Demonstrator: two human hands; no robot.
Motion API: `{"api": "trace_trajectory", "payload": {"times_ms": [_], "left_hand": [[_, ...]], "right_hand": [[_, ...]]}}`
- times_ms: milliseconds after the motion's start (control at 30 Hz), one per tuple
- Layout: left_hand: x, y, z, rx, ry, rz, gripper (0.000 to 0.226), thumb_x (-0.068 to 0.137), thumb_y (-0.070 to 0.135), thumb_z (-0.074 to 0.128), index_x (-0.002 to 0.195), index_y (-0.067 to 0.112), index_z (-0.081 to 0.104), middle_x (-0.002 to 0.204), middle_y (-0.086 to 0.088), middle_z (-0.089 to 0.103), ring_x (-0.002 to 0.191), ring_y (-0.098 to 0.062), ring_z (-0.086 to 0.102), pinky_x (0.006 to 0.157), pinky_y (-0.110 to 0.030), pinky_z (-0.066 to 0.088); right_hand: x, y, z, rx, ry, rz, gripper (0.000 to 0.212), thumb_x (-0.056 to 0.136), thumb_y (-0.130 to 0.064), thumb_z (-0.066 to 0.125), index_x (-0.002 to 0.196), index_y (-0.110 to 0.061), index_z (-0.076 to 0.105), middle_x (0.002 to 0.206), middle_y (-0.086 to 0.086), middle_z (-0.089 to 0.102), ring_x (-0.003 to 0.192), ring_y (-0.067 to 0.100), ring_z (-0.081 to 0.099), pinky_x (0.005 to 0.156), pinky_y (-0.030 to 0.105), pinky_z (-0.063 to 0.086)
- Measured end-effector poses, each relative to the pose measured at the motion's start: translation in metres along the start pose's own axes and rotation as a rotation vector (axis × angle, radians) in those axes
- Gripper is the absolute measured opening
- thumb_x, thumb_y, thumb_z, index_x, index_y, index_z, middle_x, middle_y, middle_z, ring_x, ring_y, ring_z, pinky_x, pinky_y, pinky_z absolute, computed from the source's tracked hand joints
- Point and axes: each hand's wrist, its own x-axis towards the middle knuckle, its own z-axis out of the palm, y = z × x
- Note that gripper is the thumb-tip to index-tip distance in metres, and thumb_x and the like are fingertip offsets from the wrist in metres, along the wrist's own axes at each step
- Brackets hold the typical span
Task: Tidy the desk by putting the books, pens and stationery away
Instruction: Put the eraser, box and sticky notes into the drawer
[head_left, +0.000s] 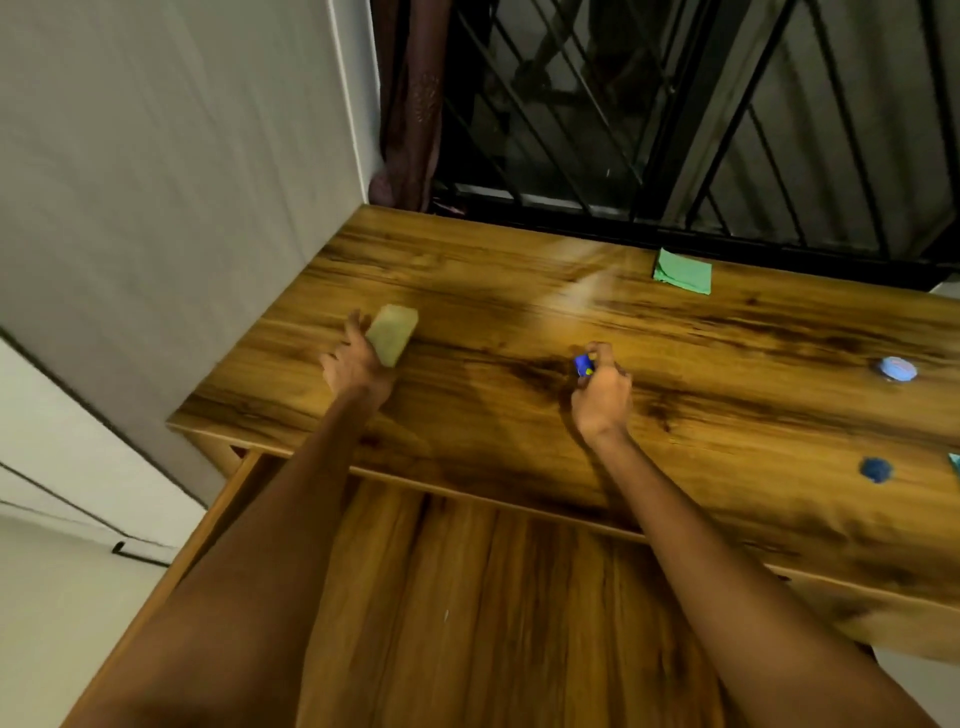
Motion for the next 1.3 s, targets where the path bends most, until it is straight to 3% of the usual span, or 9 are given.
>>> {"api": "trace_trajectory", "payload": {"times_ms": [167,367,600,667,800,967,1100,1200,1300], "left_hand": [[-0.05,-0.036,-0.038,-0.281,-0.267,0.044,0.072,0.07,-0.004,0.072,0.134,0.004,0.042,0.133,-0.018,0.049,0.118,-0.034,0.05,0.097,-0.045,0.047],[-0.132,-0.104,-0.092,-0.018,-0.642,0.16,0.083,0.063,-0.002,0.073,0.136,0.024,0.044,0.129,0.003,0.044,0.122,-0.02,0.041,0.098,-0.036,0.041],[-0.202,-0.187,-0.094,0.405,-0.823,0.071,0.074,0.068,-0.001,0.073,0.129,0.031,0.046,0.135,-0.001,0.044,0.127,-0.028,0.041,0.106,-0.045,0.039],[-0.215,-0.197,-0.089,0.491,-0.838,0.06,0.069,0.077,-0.007,0.062,0.135,0.026,0.045,0.14,-0.006,0.037,0.13,-0.03,0.038,0.106,-0.042,0.036],[-0.226,-0.208,-0.081,0.512,-0.815,0.054,0.055,0.089,0.005,0.055,0.135,0.031,0.045,0.143,-0.006,0.031,0.132,-0.031,0.035,0.109,-0.043,0.032],[-0.219,-0.2,-0.09,0.559,-0.967,-0.039,0.06,0.085,0.002,0.055,0.136,0.029,0.043,0.139,-0.005,0.041,0.126,-0.028,0.043,0.105,-0.04,0.039],[-0.218,-0.201,-0.092,0.572,-1.01,-0.077,0.054,0.088,0.014,0.056,0.138,0.023,0.04,0.14,-0.007,0.042,0.128,-0.028,0.042,0.107,-0.041,0.036],[-0.22,-0.204,-0.088,0.55,-0.925,-0.084,0.052,0.086,0.021,0.06,0.136,0.02,0.043,0.137,-0.008,0.045,0.126,-0.028,0.044,0.104,-0.041,0.038],[-0.223,-0.197,-0.088,0.512,-0.846,-0.058,0.051,0.086,0.017,0.06,0.134,0.019,0.041,0.133,-0.008,0.045,0.126,-0.031,0.043,0.101,-0.041,0.038]], "right_hand": [[-0.042,-0.032,0.005,0.209,-0.026,0.048,0.052,0.084,0.011,0.045,0.132,-0.009,0.049,0.122,0.018,0.061,0.117,0.033,0.053,0.094,0.034,0.04],[-0.127,-0.074,0.016,0.447,-0.067,0.081,0.032,0.086,0.005,0.054,0.117,-0.002,0.06,0.112,0.019,0.065,0.098,0.025,0.06,0.085,0.035,0.047],[-0.235,-0.081,0.044,0.273,-0.74,0.226,0.039,0.078,0.016,0.062,0.116,0.009,0.06,0.095,0.011,0.054,0.087,0.021,0.053,0.061,0.022,0.045],[-0.257,-0.073,0.054,0.148,-0.846,0.2,0.041,0.078,0.012,0.065,0.117,0.003,0.062,0.095,0.008,0.056,0.083,0.017,0.056,0.065,0.022,0.048],[-0.288,-0.066,0.064,-0.002,-1.011,0.157,0.035,0.076,0.007,0.069,0.109,-0.003,0.066,0.082,0.009,0.063,0.055,0.009,0.054,0.04,0.014,0.04],[-0.312,-0.067,0.073,-0.088,-1.084,0.038,0.028,0.07,0.005,0.077,0.096,0.007,0.067,0.091,0.019,0.069,0.071,0.021,0.063,0.058,0.029,0.051],[-0.326,-0.061,0.086,-0.084,-1.068,0.02,0.033,0.079,0.005,0.066,0.066,-0.017,0.044,0.082,0.012,0.06,0.068,0.022,0.055,0.053,0.028,0.043],[-0.333,-0.059,0.088,-0.121,-1.035,0.003,0.028,0.086,-0.003,0.056,0.068,-0.02,0.042,0.095,0.015,0.06,0.081,0.025,0.055,0.067,0.036,0.05],[-0.332,-0.057,0.084,-0.169,-1.036,-0.043,0.01,0.087,-0.009,0.056,0.086,-0.015,0.064,0.106,0.014,0.065,0.098,0.028,0.062,0.089,0.037,0.05]]}}
